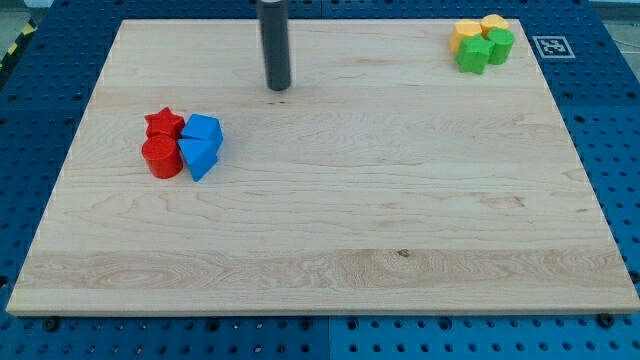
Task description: Separate the red blocks and blue blocks
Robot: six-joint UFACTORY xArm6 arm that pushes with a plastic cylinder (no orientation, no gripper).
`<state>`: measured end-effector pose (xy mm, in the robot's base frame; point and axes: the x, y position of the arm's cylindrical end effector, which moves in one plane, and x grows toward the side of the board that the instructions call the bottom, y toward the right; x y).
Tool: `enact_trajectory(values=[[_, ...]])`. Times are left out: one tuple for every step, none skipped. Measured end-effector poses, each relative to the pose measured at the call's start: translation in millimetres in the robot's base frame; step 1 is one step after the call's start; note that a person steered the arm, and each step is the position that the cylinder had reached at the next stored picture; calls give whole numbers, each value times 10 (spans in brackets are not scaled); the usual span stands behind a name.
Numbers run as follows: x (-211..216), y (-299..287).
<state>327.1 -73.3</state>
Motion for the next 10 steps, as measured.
enact_trajectory(values=[[123, -183], [362, -406], [457, -471], [457, -478], [457, -564], [457, -661], [457, -879], [503, -885], [601, -885], [608, -885]])
